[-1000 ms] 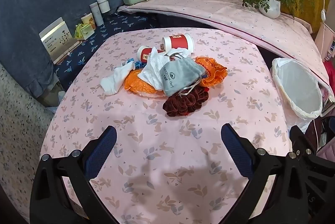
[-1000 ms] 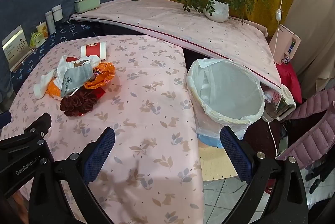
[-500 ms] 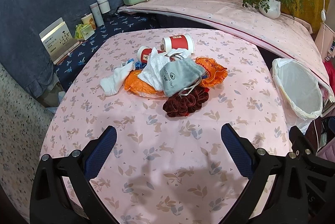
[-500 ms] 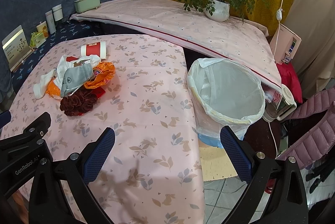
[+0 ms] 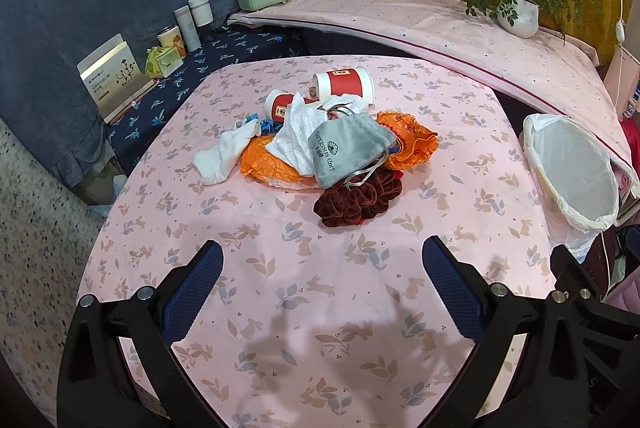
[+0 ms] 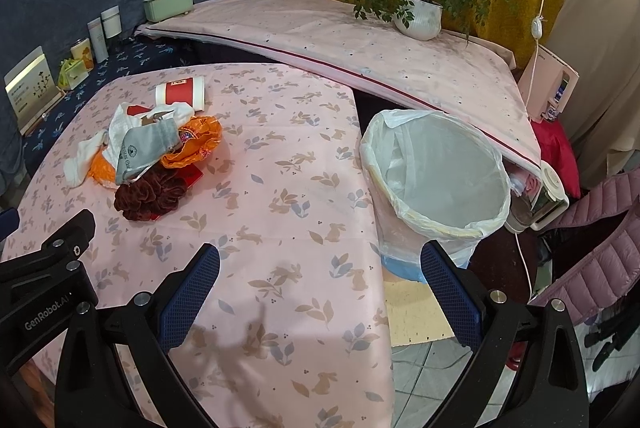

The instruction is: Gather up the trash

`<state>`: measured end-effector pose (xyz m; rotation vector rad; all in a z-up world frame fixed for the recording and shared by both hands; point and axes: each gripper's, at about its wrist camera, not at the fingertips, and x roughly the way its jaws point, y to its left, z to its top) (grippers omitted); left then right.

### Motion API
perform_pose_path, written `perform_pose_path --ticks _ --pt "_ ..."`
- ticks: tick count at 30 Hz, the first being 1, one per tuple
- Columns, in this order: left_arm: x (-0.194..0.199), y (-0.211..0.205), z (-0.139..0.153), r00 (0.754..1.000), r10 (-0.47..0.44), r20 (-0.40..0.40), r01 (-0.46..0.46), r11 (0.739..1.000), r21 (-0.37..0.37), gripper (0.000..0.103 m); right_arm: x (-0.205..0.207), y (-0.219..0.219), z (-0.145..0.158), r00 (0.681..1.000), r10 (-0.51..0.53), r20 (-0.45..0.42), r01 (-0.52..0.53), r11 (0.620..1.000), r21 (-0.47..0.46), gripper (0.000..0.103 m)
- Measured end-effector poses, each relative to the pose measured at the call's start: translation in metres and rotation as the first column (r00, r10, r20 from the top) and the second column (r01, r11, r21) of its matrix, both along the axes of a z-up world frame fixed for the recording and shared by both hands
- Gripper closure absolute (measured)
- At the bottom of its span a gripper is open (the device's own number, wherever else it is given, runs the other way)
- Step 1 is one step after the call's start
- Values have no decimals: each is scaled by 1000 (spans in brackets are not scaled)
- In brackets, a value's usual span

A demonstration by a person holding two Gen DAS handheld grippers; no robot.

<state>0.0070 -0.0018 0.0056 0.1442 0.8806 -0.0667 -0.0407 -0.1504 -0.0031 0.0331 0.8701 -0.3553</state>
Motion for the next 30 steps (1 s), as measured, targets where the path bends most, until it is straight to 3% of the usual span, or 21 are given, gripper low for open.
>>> perform_pose_path --ticks 30 --pt "-1 -1 -3 1000 -3 3 3 1000 3 8 6 -9 -5 1000 -6 -6 6 1000 10 7"
